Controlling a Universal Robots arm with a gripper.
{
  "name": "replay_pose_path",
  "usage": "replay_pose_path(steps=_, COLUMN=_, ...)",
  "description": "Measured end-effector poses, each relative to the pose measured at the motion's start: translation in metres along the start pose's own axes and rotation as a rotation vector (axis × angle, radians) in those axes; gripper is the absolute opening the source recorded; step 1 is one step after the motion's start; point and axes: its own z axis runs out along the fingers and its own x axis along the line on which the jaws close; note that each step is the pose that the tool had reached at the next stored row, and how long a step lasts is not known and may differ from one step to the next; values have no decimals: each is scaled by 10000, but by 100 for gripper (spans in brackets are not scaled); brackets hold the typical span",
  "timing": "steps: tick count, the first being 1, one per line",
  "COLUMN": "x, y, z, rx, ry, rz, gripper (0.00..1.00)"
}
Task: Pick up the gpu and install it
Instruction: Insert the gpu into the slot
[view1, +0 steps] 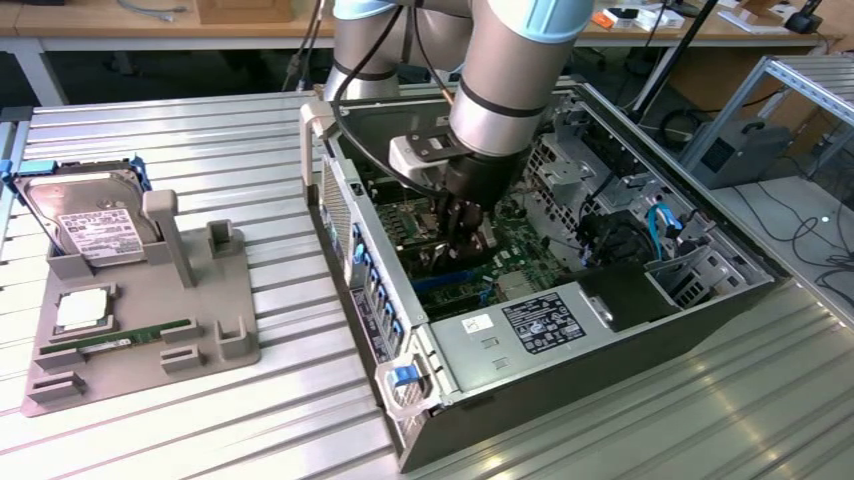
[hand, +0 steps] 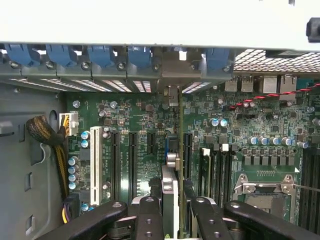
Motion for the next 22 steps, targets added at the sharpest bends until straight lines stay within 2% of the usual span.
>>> replay_pose_path(steps=11, x=3, y=-7, z=57, rx=-1, ry=2, rz=16, gripper=27)
replay_pose_path(steps=16, x=2, y=-7, z=8, rx=3, ry=-62, rz=25, gripper=27)
replay_pose_path(steps=22, x=5, y=-47, z=13, rx=-10, ry=-65, rz=93, gripper=27)
